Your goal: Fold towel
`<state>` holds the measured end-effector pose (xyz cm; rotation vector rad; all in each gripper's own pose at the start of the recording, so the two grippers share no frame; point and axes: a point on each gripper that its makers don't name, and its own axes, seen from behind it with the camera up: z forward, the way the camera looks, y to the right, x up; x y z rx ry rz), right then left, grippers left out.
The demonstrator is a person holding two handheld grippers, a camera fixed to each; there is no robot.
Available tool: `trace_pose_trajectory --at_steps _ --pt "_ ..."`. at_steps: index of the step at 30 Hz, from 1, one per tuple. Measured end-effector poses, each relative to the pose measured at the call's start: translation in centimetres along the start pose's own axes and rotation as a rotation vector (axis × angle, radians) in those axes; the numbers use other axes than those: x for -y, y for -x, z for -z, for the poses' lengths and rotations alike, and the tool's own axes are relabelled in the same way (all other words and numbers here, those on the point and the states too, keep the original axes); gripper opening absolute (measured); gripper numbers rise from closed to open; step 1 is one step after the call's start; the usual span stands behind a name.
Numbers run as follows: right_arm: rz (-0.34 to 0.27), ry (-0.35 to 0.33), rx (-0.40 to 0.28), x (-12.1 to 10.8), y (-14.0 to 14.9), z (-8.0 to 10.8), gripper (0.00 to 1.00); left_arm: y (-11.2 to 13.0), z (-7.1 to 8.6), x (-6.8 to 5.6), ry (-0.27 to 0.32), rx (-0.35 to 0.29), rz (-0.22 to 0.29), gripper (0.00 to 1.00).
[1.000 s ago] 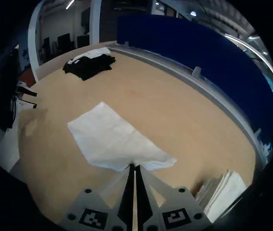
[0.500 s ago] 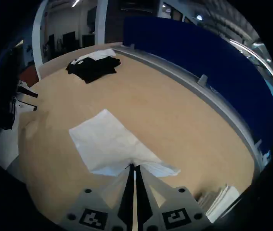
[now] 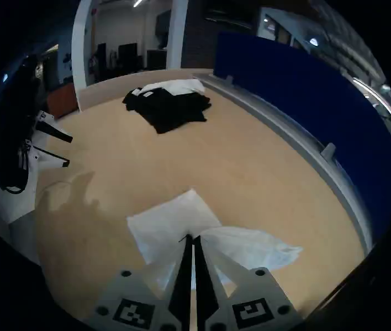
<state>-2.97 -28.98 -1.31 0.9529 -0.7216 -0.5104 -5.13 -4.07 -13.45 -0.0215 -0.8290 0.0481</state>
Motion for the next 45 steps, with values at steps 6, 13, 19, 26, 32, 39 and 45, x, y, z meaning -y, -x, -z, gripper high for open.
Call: trace_pose_trajectory --at_steps 6,13,19,26,32,39,45 --pt "0.037 -0.081 0.031 4.4 0.1 -3.8 0.02 0.0 0.2 0.5 -0.011 -0.01 0.018 0.98" --pt "0.023 -0.146 0.105 7.7 3.0 -7.3 0.02 0.7 0.3 0.7 -0.016 -0.01 0.038 0.98" --pt "0.005 -0.147 0.105 7.9 3.2 -7.6 0.02 1.1 0.3 0.7 -0.014 -0.008 0.037 0.98" --pt "0.0 -0.145 0.101 7.9 3.0 -7.4 0.03 0.8 0.3 0.5 -0.009 -0.009 0.035 0.98" --pt "-0.001 -0.134 0.089 7.6 2.7 -7.3 0.15 0.8 0.4 0.5 -0.009 -0.007 0.032 0.98" --pt "-0.018 -0.136 0.075 7.2 2.3 -7.1 0.72 1.2 0.4 0.7 -0.013 -0.003 0.034 0.98" --pt "-0.018 -0.126 0.067 6.8 2.2 -7.0 0.77 1.2 0.4 0.7 -0.014 -0.002 0.032 0.97"
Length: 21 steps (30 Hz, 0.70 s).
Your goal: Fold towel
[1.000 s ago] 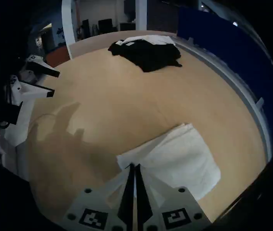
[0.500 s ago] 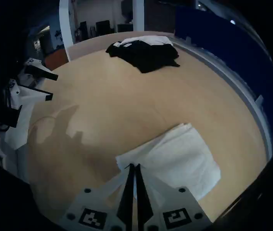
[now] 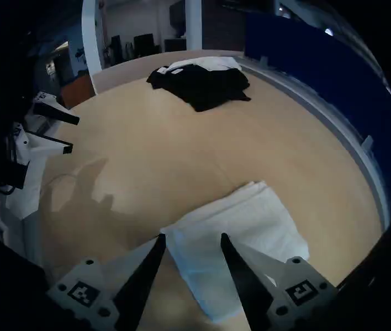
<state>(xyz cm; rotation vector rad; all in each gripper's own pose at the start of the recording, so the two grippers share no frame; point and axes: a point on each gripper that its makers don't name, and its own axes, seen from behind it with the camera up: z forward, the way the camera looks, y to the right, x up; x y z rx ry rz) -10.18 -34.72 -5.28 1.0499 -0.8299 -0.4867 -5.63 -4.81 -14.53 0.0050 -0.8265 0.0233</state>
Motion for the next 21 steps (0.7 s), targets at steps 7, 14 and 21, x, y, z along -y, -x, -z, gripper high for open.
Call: trace_pose_trajectory --at_steps 7,14,21 --pt "-0.004 0.017 -0.005 -0.6 0.3 0.7 0.77 -0.1 0.0 0.0 -0.001 0.001 -0.003 0.98" --pt "-0.039 0.05 0.003 -1.9 2.2 2.3 0.77 0.0 -0.3 0.3 -0.005 0.003 -0.007 0.98" --pt "-0.091 0.089 0.022 -3.4 5.0 4.2 0.77 -0.1 -0.7 0.4 -0.005 0.005 -0.012 0.98"
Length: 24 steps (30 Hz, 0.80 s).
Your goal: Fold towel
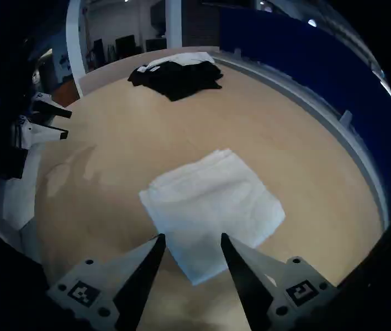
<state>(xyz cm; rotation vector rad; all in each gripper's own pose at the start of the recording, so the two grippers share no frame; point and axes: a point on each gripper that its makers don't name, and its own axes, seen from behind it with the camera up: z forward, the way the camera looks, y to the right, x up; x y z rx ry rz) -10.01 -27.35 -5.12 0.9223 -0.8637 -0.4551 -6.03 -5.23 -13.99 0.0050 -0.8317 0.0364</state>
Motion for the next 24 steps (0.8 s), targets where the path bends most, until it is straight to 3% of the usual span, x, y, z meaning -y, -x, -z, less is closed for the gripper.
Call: trace_pose_trajectory --at_steps 11,24 --pt "-0.032 0.031 0.022 -1.2 2.5 1.3 0.77 -0.6 0.0 -0.3 0.009 -0.002 -0.011 0.98" --pt "-0.046 0.028 0.042 0.1 4.2 0.8 0.77 -0.8 0.4 -0.5 0.011 -0.004 -0.011 0.98"
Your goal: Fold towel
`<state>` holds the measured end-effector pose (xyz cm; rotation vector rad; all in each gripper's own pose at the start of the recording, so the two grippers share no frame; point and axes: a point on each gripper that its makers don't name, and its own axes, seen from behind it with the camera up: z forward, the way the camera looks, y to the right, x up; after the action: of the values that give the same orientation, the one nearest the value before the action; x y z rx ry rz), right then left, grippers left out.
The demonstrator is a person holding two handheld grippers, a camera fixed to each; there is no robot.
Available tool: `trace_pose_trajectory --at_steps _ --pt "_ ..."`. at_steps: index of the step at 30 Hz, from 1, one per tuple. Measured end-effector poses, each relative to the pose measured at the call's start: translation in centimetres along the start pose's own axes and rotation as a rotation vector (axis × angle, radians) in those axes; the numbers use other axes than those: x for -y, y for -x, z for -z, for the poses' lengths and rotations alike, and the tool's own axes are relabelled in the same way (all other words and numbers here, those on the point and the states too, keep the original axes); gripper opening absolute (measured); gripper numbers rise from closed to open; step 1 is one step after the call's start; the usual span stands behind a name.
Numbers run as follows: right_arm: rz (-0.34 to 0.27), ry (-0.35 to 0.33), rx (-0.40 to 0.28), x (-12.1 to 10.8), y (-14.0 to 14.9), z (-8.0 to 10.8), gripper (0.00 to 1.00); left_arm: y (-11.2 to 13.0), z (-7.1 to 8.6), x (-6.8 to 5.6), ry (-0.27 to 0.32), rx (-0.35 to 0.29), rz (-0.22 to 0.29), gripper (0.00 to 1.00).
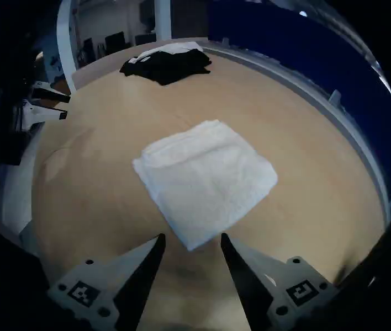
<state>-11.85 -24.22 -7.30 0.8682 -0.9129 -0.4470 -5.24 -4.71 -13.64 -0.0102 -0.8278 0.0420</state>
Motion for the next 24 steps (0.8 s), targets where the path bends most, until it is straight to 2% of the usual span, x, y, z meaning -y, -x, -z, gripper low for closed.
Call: trace_pose_trajectory --at_steps 2,6,10,14,16,24 --pt "-0.007 0.001 0.002 0.1 0.2 -0.1 0.76 0.1 0.0 0.0 -0.001 0.001 -0.001 0.98" --pt "-0.02 0.001 0.006 0.2 0.5 -0.4 0.63 0.3 -0.1 0.0 -0.001 0.002 -0.001 0.98" --pt "-0.038 0.004 0.009 0.0 0.7 -0.4 0.44 0.4 -0.1 0.1 -0.002 0.002 -0.001 0.98" --pt "-0.055 0.018 0.005 -0.4 0.8 -0.5 0.17 0.6 -0.1 0.2 -0.003 0.003 0.0 0.98" --pt "-0.062 0.016 0.004 -0.4 0.8 -0.6 0.09 0.6 -0.1 0.2 -0.004 0.003 0.0 0.98" --pt "-0.05 0.012 -0.021 -0.5 -0.2 -0.1 0.05 0.6 -0.1 0.2 -0.002 0.003 -0.001 0.98"
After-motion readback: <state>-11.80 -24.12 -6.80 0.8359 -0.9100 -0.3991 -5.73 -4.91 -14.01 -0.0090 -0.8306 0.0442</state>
